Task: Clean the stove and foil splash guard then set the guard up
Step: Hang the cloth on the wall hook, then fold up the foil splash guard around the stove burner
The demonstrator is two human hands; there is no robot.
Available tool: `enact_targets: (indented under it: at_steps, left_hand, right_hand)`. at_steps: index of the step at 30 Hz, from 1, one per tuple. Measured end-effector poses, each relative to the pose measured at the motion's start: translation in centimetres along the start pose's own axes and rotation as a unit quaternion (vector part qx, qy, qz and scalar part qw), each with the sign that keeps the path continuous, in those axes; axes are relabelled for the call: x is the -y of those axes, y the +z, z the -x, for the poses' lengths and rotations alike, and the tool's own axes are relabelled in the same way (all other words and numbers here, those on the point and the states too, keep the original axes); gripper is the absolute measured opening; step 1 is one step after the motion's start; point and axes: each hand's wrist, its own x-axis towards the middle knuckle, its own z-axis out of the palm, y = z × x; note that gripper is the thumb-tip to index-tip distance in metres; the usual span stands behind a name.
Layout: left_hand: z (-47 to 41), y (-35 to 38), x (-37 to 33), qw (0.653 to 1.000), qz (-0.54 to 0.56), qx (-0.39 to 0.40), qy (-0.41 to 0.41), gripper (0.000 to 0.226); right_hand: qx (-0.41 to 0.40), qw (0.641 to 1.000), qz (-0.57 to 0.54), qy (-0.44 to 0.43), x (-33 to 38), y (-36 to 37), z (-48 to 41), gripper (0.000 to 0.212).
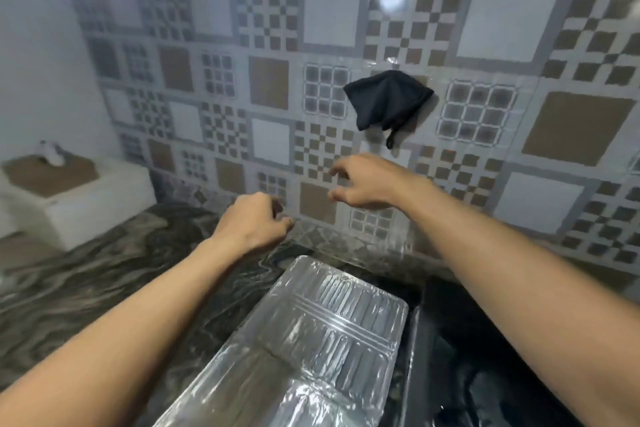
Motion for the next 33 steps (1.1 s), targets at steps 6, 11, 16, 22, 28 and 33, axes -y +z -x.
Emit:
enact_targets:
  at_steps: [6, 11, 16, 22, 28, 33]
  left_hand:
    - [9.8, 4.8, 5.6, 0.987, -0.009, 0.029, -0.156, 0.034]
    - [16.1, 9.1, 9.2, 0.961, -0.028, 0.057, -0.269, 0.038]
    - [19.5, 12.8, 11.1, 0.944, -0.079, 0.065, -0.312, 0.052]
    - [20.3, 16.8, 13.7, 0.933, -0.109, 0.070, -0.336, 0.077]
    - [19.6, 17.3, 15.1, 0.915, -0.103, 0.108, -0.376, 0.095]
    - [19.2, 17.1, 15.0, 0.902, -0.105, 0.117, -0.402, 0.095]
  right_hand:
    - [0.100, 0.991, -0.031, -0.083, 5.5, 8.6, 0.8, 0.053]
    - [0.177, 0.975, -0.013, -0.134, 8.3, 15.9, 0.6, 0.059]
    - [0.249, 0.953, 0.018, -0.173, 10.1, 22.5, 0.0, 0.062]
    - [0.328, 0.918, 0.016, -0.223, 11.4, 29.5, -2.3, 0.088]
    - [0.367, 0.898, -0.002, -0.244, 11.8, 32.4, -5.0, 0.126]
    - [0.340, 0.903, 0.017, -0.263, 12.1, 33.0, -4.6, 0.118]
